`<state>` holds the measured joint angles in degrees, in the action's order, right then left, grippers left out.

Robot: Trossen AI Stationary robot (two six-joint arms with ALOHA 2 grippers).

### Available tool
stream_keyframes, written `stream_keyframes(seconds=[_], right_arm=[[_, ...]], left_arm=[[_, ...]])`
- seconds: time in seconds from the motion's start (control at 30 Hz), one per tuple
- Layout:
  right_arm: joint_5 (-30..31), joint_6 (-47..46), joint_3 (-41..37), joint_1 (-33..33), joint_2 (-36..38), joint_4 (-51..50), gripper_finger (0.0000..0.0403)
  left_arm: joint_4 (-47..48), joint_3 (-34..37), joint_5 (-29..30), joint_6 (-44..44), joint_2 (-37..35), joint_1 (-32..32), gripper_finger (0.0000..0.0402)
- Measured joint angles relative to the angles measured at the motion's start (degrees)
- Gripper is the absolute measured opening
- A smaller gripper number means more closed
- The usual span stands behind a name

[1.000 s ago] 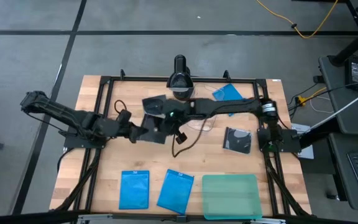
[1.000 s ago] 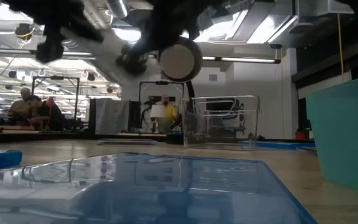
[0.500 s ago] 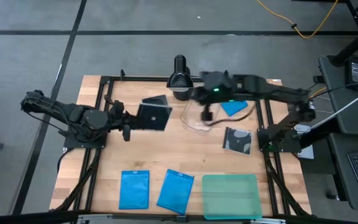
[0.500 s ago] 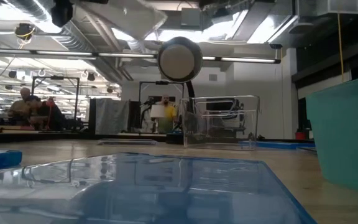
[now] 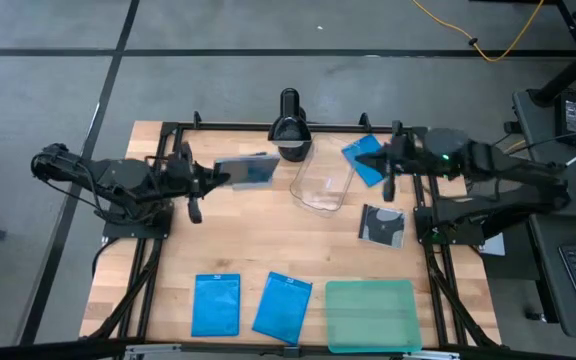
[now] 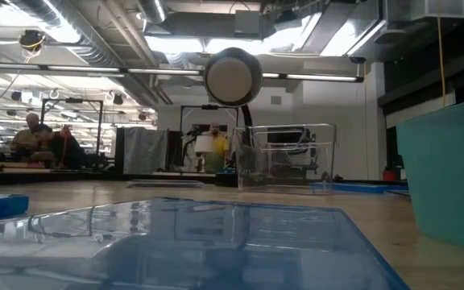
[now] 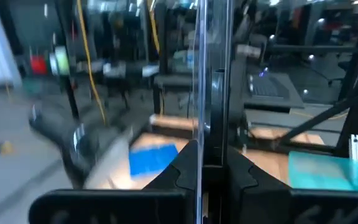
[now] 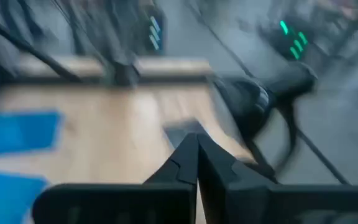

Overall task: Pick & place jewel cases by type
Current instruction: Put the bottom left black CD case into the transparent bin

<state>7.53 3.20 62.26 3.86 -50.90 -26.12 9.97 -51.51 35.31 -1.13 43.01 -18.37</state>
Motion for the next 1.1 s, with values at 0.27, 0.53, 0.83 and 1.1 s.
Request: stream_keyframes(seconds=[0.27, 0.53, 0.83, 1.1], right_arm=[[-3.7, -1.7, -17.5, 0.0, 10.2, 23.7, 0.0006], [-7.3, -1.7, -18.3, 0.0, 11.0, 24.8, 0.0006], [-7.3, -3.2, -18.3, 0.0, 10.9, 24.8, 0.0006], [-7.2, -4.5, -18.3, 0.0, 10.9, 24.8, 0.0006]], left_arm=[[-6.5, -6.5, -1.4, 24.0, 4.7, -3.3, 0.0017], [-5.1, -16.4, 11.0, 43.4, 14.3, -9.0, 0.0017], [-5.6, -24.4, 35.5, 68.9, 24.8, -16.4, 0.0017], [-3.9, -27.2, 35.6, 73.9, 29.0, -18.5, 0.0017]])
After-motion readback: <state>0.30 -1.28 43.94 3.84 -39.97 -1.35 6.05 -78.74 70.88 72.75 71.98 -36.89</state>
